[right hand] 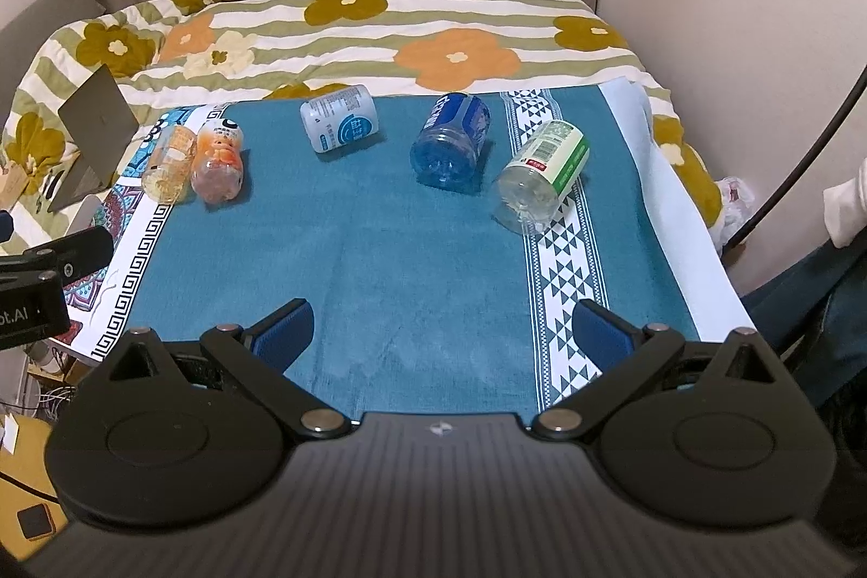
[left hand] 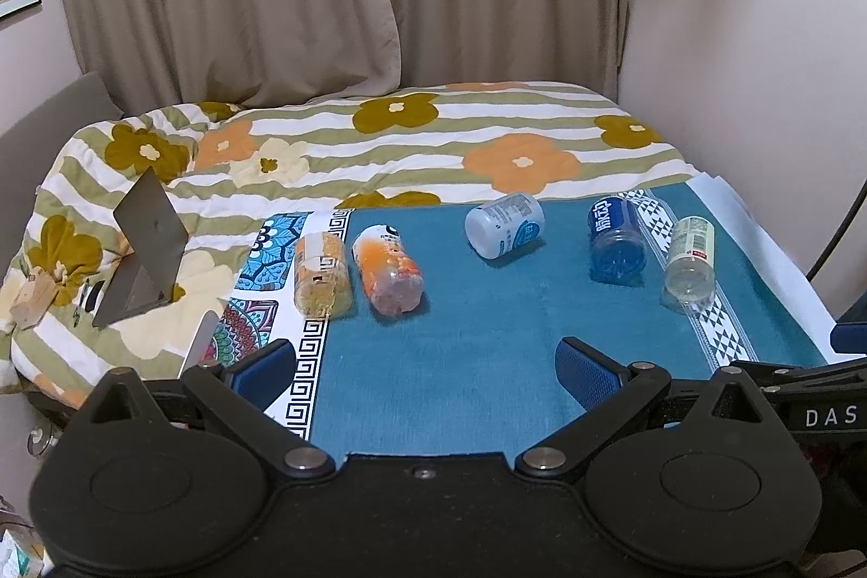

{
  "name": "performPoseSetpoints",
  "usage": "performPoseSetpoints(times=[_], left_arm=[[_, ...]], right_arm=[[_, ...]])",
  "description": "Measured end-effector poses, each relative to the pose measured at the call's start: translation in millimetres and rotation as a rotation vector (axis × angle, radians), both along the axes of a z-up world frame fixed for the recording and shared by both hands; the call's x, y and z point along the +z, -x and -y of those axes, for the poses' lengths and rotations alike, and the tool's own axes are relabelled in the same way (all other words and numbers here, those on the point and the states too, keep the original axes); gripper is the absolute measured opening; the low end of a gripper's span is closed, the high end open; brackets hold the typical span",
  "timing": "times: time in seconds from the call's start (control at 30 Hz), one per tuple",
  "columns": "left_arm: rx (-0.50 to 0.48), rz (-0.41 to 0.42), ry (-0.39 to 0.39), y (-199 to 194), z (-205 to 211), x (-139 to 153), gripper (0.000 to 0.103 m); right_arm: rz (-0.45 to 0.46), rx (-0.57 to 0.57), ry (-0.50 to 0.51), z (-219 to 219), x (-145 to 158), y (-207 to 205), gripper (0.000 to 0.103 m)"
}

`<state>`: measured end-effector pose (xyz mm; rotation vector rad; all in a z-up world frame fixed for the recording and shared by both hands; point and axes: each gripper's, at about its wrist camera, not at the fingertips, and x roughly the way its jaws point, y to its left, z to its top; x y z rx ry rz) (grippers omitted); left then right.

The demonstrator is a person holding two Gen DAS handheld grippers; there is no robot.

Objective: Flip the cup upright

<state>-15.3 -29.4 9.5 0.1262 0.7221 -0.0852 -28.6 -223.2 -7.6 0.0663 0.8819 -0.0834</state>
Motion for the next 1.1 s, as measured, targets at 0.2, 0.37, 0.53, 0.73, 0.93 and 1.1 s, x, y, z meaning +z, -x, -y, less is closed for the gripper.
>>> performPoseSetpoints(times=[0.2, 0.37, 0.53, 0.73, 0.93, 1.1], left_arm=[[0.006, -0.001, 0.001, 0.8, 0.3, 0.5, 0.103], [0.006, 0.000, 0.004, 0.8, 0.4, 0.0, 0.103], [0.009, -0.002, -0.004, -0.1, 3.4, 0.8, 0.103], [0.013, -0.002, -0.001, -2.6, 9.4, 1.6, 0.103], [0.004, 0.007, -0.005, -10.0, 14.2, 4.8, 0.103], [-0.042, 0.030, -0.005, -34.0, 19.4, 16.9, 0.103]], right_arm=[[0.001, 0.011, -0.003, 3.3, -0.2, 0.8, 0.103], [0.002, 0.015, -0.003, 6.6, -0.3, -1.7, 0.103], [0.003, 0.012, -0.004, 8.0, 0.2, -1.6, 0.103], [0.005, 0.014, -0.007, 13.0, 1.5, -3.0, 0.103], [0.010, 0.024, -0.018, 20.4, 3.4, -6.0, 0.103], [0.013, 0.044, -0.038, 31.4, 10.7, -15.1, 0.103]])
